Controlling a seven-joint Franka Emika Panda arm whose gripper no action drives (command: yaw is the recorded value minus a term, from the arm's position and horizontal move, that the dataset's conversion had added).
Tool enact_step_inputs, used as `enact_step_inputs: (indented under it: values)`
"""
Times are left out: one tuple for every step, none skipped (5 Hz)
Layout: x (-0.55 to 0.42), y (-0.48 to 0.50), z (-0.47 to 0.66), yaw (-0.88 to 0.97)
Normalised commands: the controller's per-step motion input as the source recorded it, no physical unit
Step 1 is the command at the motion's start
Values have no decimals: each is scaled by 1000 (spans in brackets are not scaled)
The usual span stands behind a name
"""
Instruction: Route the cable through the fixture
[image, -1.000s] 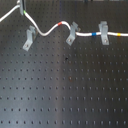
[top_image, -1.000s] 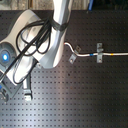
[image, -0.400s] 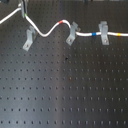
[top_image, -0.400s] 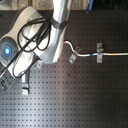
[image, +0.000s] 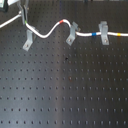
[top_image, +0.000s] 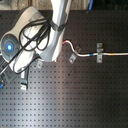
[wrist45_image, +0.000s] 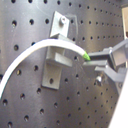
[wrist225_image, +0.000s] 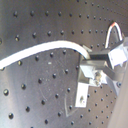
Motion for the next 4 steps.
enact_step_inputs:
  values:
    - [-50,-36,295,123]
    - [-35,-25,232,154]
    - [1,0,36,0]
    - [-134,-17,530,114]
